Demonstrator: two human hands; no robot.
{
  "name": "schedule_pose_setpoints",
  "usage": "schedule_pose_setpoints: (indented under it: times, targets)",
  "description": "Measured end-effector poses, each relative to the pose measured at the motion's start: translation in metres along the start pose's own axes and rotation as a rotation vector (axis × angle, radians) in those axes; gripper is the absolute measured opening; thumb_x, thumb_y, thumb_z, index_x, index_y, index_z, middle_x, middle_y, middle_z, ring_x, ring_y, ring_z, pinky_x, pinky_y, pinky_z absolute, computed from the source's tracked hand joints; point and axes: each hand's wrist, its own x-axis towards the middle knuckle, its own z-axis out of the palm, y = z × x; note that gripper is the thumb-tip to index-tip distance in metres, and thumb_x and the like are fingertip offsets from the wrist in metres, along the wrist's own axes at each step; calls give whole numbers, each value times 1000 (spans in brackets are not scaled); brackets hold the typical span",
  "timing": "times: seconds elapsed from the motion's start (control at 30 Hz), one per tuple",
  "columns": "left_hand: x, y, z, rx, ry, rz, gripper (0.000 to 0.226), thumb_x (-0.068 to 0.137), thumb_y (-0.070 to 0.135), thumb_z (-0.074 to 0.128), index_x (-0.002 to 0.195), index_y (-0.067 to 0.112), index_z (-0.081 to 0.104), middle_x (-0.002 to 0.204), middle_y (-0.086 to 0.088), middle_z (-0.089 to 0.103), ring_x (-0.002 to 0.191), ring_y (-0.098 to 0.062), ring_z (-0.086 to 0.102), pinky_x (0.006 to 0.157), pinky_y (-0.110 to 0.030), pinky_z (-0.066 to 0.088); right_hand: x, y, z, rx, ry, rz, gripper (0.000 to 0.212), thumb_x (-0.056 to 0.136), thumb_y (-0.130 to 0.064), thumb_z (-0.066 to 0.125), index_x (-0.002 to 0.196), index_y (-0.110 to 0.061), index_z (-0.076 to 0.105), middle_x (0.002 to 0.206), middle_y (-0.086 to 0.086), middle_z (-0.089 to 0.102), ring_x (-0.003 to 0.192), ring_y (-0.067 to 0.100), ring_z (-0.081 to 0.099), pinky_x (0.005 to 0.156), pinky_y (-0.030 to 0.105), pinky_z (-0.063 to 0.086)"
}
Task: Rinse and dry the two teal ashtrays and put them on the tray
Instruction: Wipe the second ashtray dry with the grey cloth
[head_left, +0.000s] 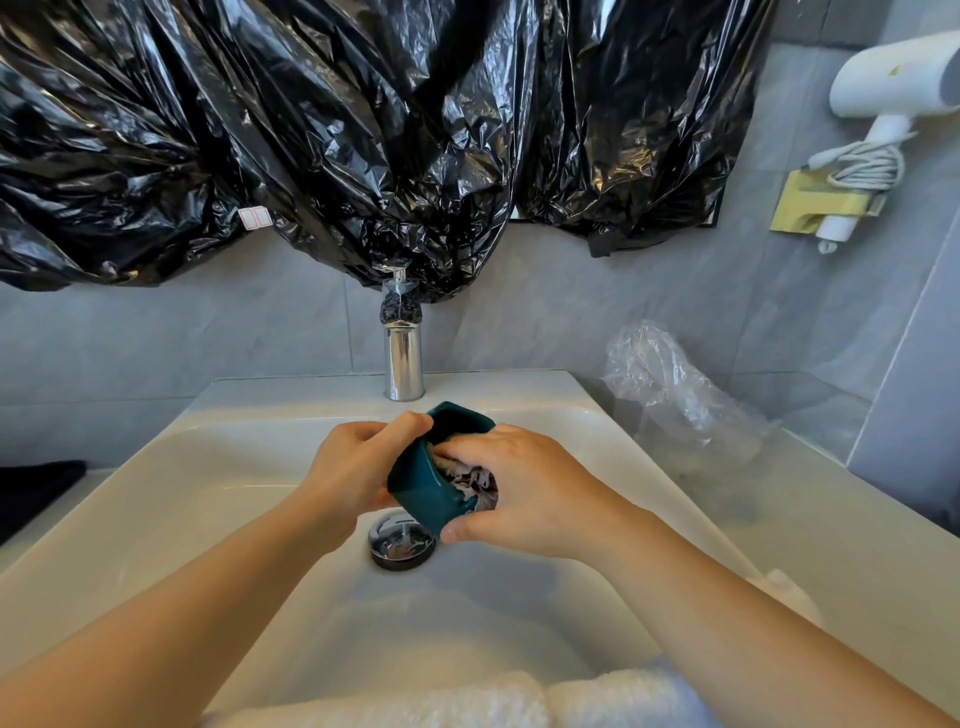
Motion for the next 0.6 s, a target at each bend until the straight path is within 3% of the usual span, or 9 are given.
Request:
schedule_pose_setpoints:
  times: [0.13, 0.27, 0.43, 0.6]
  targets:
    - [0, 3, 1, -51, 8, -18, 31, 88, 34, 62, 95, 5, 69, 92, -19, 73, 88, -32, 71, 64, -33, 59, 0, 0, -1, 114, 73, 12, 49, 67, -34, 83, 114, -34, 68, 107, -14, 68, 96, 8, 53, 85, 30, 48]
    - [0, 5, -2, -67, 12, -2, 30, 90, 33, 60, 96, 6, 68, 87, -15, 74, 80, -26, 70, 55, -26, 57, 1, -3, 3, 79, 136, -16, 50, 66, -36, 84, 114, -28, 70, 117, -14, 69, 110, 9, 57, 97, 32, 37]
    - [1, 5, -3, -49, 11, 20, 29, 90, 33, 60, 99, 6, 66, 91, -15, 74, 86, -28, 71, 65, -32, 60, 1, -2, 2, -101, 120, -12, 55, 72, -56, 72, 121, -35, 57, 119, -19, 62, 115, 8, 51, 93, 36, 37]
    - [1, 2, -1, -14, -3, 25, 33, 87, 34, 64, 102, 5, 66, 95, -17, 73, 89, -30, 71, 76, -40, 61, 1, -1, 4, -120, 18, -12, 59, 79, -50, 69, 132, -33, 47, 134, -16, 52, 129, 11, 38, 99, 37, 30]
